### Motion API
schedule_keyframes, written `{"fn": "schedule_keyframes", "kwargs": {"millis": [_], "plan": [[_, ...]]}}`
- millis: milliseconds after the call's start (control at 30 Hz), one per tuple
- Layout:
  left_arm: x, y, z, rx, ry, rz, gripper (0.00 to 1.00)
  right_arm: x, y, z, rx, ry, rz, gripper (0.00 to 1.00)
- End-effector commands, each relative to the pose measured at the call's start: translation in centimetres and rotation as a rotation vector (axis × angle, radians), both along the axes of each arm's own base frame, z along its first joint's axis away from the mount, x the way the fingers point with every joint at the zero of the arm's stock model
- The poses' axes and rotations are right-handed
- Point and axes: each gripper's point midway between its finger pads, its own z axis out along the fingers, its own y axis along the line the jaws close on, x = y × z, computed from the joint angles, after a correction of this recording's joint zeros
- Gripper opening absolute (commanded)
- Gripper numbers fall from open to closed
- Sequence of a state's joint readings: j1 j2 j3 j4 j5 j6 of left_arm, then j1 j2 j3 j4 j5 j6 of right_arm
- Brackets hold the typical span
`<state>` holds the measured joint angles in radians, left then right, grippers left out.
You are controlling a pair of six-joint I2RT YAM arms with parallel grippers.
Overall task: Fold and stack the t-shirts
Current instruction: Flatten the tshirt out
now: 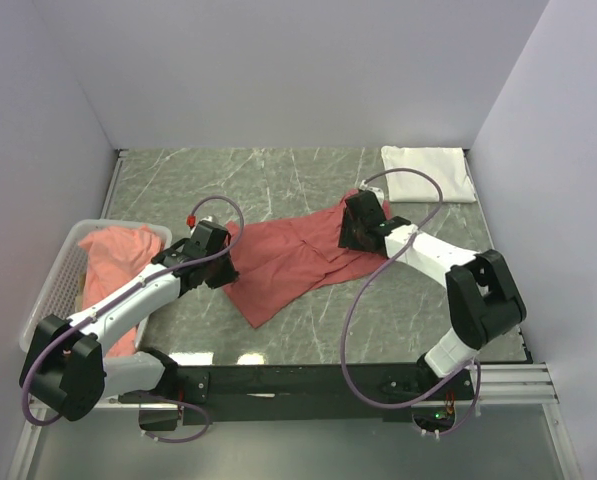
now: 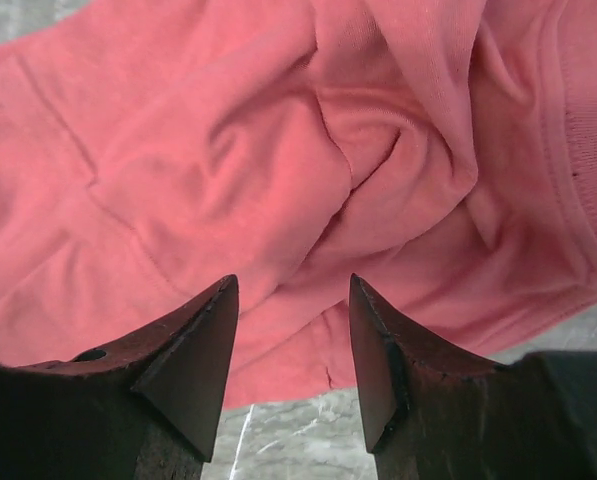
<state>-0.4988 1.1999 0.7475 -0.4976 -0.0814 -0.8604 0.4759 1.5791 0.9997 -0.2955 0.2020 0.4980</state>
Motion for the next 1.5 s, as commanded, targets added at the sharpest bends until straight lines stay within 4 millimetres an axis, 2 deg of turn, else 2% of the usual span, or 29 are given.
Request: {"fn": "schedule_keyframes", "kwargs": {"millis": [0, 300, 400, 500, 533, 600, 633, 733, 833, 967, 1000, 1033, 1200, 1333, 1467], "plan": [[0.3, -0.2, 0.9, -0.032, -0.028, 0.007, 0.01, 1.4, 0.7, -0.2, 0.009, -0.037, -0.013, 0.56], [0.0, 0.0, 1.0, -0.028, -0.030, 0.011, 0.01, 2.2, 2.0, -1.8, 0.021, 0.001, 0.005, 0.54], [0.0, 0.1, 0.9, -0.029, -0.030, 0.013, 0.01, 2.5, 2.2, -1.8, 0.031, -0.003, 0.002, 0.49], [-0.2, 0.1, 0.7, -0.027, -0.024, 0.013, 0.01, 3.0, 2.5, -1.2, 0.029, -0.009, 0.006, 0.31], [-0.1, 0.1, 0.8, -0.028, -0.026, 0.013, 0.01, 3.6, 2.6, -0.5, 0.031, -0.026, 0.005, 0.22], [-0.1, 0.3, 0.9, -0.023, -0.029, 0.017, 0.01, 3.9, 2.4, 0.4, 0.024, -0.037, -0.001, 0.14], [-0.1, 0.3, 1.0, -0.022, -0.030, 0.017, 0.01, 4.4, 2.3, 1.5, 0.024, -0.058, -0.005, 0.07], [-0.1, 0.4, 1.1, -0.023, -0.034, 0.020, 0.01, 5.3, 2.2, 3.7, 0.039, -0.099, -0.007, 0.00], [-0.1, 0.7, 1.2, -0.022, -0.035, 0.028, 0.01, 5.8, 1.6, 5.1, 0.040, -0.122, -0.018, 0.00], [-0.2, 1.1, 1.5, -0.019, -0.040, 0.039, 0.01, 7.0, -0.2, 7.4, 0.063, -0.155, -0.052, 0.00], [-0.1, 1.2, 1.8, -0.018, -0.045, 0.041, 0.01, 7.5, -1.2, 8.1, 0.069, -0.165, -0.073, 0.00], [0.0, 1.4, 2.0, -0.014, -0.053, 0.049, 0.01, 8.2, -1.5, 9.7, 0.077, -0.194, -0.078, 0.00], [0.0, 2.6, 2.6, 0.000, -0.061, 0.094, 0.01, 9.3, -4.2, 13.8, 0.092, -0.261, -0.129, 0.00], [0.5, 4.2, 4.2, -0.003, -0.098, 0.149, 0.01, 9.5, -6.8, 16.2, 0.117, -0.304, -0.171, 0.00], [1.6, 5.8, 6.9, 0.006, -0.157, 0.201, 0.01, 8.9, -8.0, 19.0, 0.145, -0.357, -0.185, 0.00]]}}
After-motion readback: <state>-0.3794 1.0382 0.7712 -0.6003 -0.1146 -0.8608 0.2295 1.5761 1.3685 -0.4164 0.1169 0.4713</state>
